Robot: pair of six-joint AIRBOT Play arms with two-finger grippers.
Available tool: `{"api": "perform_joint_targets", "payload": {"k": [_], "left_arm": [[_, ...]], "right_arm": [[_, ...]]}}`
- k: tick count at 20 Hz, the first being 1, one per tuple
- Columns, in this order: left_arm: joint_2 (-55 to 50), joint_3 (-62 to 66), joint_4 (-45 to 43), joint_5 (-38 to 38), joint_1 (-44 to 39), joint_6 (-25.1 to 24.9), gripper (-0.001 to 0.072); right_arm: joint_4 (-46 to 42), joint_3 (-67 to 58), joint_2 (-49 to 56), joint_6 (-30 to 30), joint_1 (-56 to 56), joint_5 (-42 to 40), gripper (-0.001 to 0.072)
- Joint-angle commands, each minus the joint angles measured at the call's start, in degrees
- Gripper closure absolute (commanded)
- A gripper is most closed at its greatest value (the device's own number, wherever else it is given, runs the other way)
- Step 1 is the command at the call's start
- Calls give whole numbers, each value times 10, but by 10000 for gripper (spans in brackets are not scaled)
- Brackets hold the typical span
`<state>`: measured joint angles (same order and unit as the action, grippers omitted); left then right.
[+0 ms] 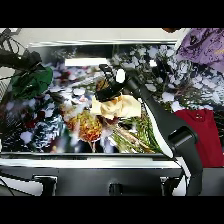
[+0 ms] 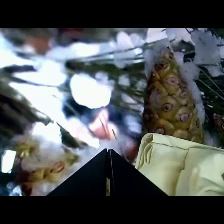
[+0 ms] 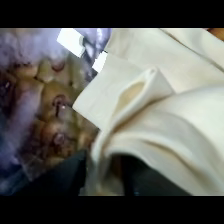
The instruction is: Fold the clothes and pants, and hang the long-sleeved shirts on hangers.
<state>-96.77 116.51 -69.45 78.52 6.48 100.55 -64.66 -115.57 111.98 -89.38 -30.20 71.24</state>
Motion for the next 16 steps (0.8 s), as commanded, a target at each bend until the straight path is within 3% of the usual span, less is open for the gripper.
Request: {"api": "perform_joint_targets", "payload": {"k": [1, 3, 8, 12, 14, 16], "left_arm": [[1, 0, -1, 2, 2, 0, 688], [1, 0, 0, 2, 2, 0, 688], [1, 0, -1, 2, 2, 0, 688], [1, 0, -1, 2, 2, 0, 688], [1, 0, -1, 2, 2, 0, 688], [1, 0, -1, 2, 2, 0, 688]], "right_arm": [[37, -1, -10, 10, -2, -25, 267], [41, -1, -49, 16, 0, -38, 179], [-31, 0, -165, 4, 97, 26, 134], [129, 40, -172, 26, 308, 77, 125], [212, 133, -170, 53, 385, 86, 125], [243, 240, -170, 84, 422, 83, 126]]}}
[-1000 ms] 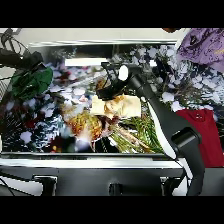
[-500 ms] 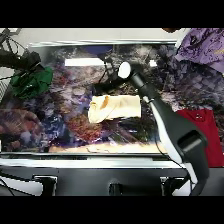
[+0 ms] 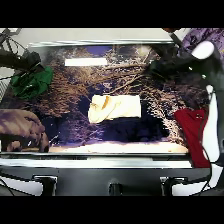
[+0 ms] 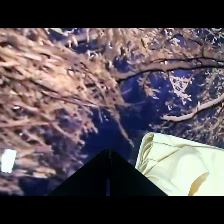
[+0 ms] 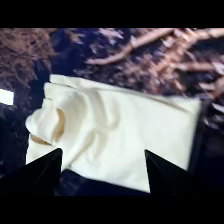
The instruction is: Fold the clothes and pants, and hang the long-sleeved shirts on hangers.
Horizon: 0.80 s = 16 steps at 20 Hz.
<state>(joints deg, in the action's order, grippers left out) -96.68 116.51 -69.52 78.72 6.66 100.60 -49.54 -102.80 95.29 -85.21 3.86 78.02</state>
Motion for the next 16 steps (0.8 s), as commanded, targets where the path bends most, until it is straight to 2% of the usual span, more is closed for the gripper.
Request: {"api": "perform_joint_targets", "payload": {"k": [1, 4, 9, 11, 13, 14, 16], "left_arm": [[0, 0, 0, 0, 0, 0, 688], [-1, 0, -2, 0, 1, 0, 687], [-1, -5, -6, -1, 1, 0, 687], [-2, -7, -6, -1, 0, 0, 687], [-2, -7, -6, -1, 1, 0, 687], [-2, -7, -6, -1, 1, 0, 687], [-2, -7, -6, -1, 1, 0, 687]], "right_arm": [[92, 158, -3, 56, 88, 2, 126], [102, 252, 10, 91, 78, -58, 127], [147, 266, 80, 120, 42, -101, 139], [148, 266, 101, 121, 24, -116, 183], [149, 266, 113, 122, 6, -127, 188], [148, 266, 118, 121, -2, -134, 236], [148, 266, 122, 116, -18, -147, 278]]}}
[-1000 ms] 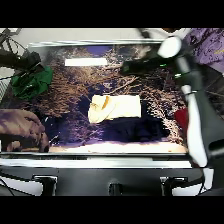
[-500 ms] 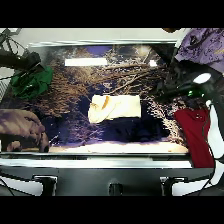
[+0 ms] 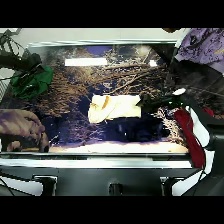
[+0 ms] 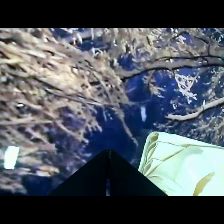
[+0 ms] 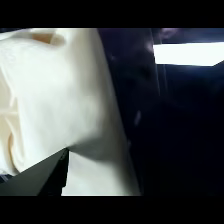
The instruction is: Fold the clothes and pants, and hang the long-sleeved shirts on hangers.
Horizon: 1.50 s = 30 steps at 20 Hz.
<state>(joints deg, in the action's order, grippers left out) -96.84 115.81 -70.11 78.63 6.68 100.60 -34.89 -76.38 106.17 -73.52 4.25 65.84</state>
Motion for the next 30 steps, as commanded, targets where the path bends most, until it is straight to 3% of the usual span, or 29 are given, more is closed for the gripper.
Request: {"api": "perform_joint_targets", "payload": {"k": [1, 2, 4, 8, 13, 18, 30], "left_arm": [[0, 0, 0, 0, 0, 0, 687], [0, 0, 0, 0, 0, 0, 687], [0, -1, 0, 0, 0, 0, 687], [0, -4, 0, 0, 0, 0, 687], [0, -4, 0, 3, 0, 0, 687], [0, -4, 0, 27, 0, 0, 687], [3, -4, 0, 31, 0, 0, 687]], "right_arm": [[3, 2, 13, 0, -27, -31, 352], [4, 2, 12, 0, -30, -32, 422], [13, 1, 11, 6, -31, -25, 689], [7, -59, -18, -47, -30, -3, 689], [-79, -245, -34, -209, -15, 37, 689], [-120, -389, -35, -314, 52, 63, 689], [-267, -410, -111, -437, 222, 23, 691]]}}
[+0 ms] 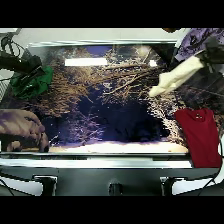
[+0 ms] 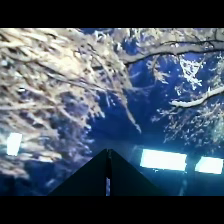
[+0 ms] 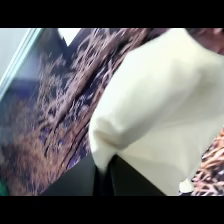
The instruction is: Fold the clothes and pants, and hang the long-sleeved shirts on hangers.
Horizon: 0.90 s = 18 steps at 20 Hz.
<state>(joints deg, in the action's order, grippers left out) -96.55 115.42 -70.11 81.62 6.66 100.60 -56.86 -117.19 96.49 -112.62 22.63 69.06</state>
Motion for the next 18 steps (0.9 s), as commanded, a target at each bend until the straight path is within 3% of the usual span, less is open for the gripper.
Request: {"api": "perform_joint_targets", "payload": {"k": [1, 4, 7, 10, 18], "left_arm": [[0, 0, 0, 1, 1, 0, 687], [0, 0, 0, 4, 1, 0, 687], [0, 0, 0, 13, 1, 0, 686], [1, 0, 0, 16, 1, 0, 687], [2, 0, 0, 16, 1, 2, 687]], "right_arm": [[-60, -2, -17, -65, 52, -2, 691], [-83, 0, -23, -98, 90, 51, 690], [-95, 11, -32, -97, 114, 107, 691], [-165, 35, -53, -88, 116, 153, 689], [-240, 173, -139, -72, 116, 191, 688]]}}
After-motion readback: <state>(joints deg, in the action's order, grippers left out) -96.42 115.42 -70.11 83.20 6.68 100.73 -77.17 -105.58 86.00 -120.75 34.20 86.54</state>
